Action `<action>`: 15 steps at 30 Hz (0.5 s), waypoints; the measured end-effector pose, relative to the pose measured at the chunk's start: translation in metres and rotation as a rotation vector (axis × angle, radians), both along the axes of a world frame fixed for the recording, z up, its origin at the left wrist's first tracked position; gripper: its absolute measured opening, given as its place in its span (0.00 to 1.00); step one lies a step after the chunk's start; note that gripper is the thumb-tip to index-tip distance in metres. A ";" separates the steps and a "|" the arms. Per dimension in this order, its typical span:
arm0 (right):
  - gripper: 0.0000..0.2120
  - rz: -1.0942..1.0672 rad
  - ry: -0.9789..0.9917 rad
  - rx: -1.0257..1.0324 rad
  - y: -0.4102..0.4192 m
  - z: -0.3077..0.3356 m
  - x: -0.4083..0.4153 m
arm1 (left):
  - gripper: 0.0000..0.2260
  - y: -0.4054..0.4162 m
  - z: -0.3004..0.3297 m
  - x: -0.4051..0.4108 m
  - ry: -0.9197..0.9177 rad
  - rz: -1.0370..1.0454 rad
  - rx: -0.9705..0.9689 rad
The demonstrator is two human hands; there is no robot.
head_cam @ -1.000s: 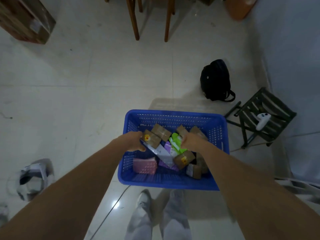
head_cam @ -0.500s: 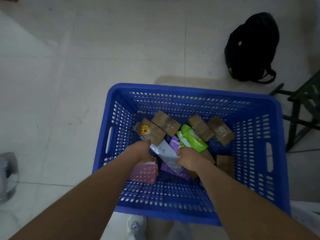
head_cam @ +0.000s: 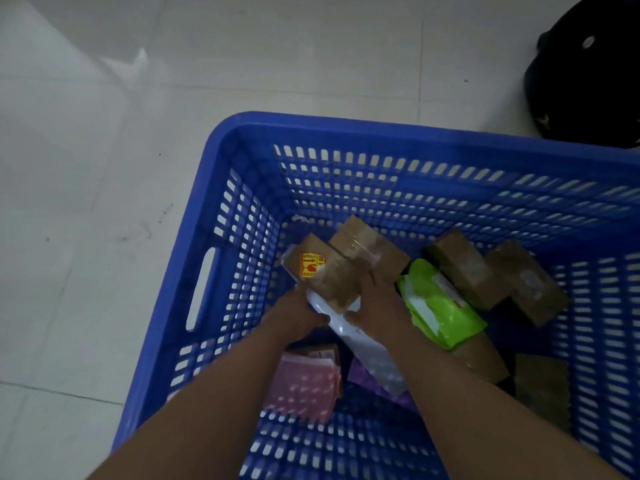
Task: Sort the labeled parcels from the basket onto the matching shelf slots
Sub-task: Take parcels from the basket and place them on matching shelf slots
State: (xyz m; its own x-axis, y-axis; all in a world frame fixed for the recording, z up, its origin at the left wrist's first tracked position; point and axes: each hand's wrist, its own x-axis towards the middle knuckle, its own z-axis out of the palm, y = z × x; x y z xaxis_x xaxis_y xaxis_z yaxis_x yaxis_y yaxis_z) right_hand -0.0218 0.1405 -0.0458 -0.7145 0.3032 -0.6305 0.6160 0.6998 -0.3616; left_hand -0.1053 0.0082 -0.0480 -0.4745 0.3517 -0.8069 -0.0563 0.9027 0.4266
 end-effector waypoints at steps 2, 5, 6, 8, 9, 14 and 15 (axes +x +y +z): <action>0.40 0.012 0.007 0.036 -0.003 -0.015 -0.025 | 0.23 -0.004 -0.016 -0.001 -0.022 0.045 -0.005; 0.49 -0.016 -0.033 0.035 -0.019 -0.038 -0.049 | 0.32 -0.011 -0.033 -0.001 -0.054 0.117 0.007; 0.49 0.018 -0.033 0.104 -0.026 -0.044 -0.051 | 0.28 -0.012 -0.032 -0.001 -0.062 0.136 -0.001; 0.45 0.102 -0.006 0.302 -0.036 -0.048 -0.049 | 0.14 -0.016 -0.035 0.000 -0.055 0.207 -0.024; 0.43 0.134 0.002 0.355 -0.039 -0.049 -0.046 | 0.08 -0.017 -0.034 0.000 -0.041 0.244 -0.017; 0.47 -0.030 -0.200 -0.068 -0.024 -0.025 -0.034 | 0.11 -0.021 -0.006 -0.004 -0.069 0.367 0.071; 0.45 -0.136 -0.195 -0.189 -0.017 -0.016 -0.032 | 0.11 -0.021 0.003 -0.005 -0.077 0.399 0.066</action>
State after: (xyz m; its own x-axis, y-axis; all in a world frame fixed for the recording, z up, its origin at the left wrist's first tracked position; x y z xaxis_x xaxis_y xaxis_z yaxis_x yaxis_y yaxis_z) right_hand -0.0540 0.1232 -0.0619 -0.5353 0.2523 -0.8061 0.7701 0.5379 -0.3430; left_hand -0.1100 -0.0128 -0.0452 -0.5235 0.2047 -0.8271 -0.4304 0.7742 0.4641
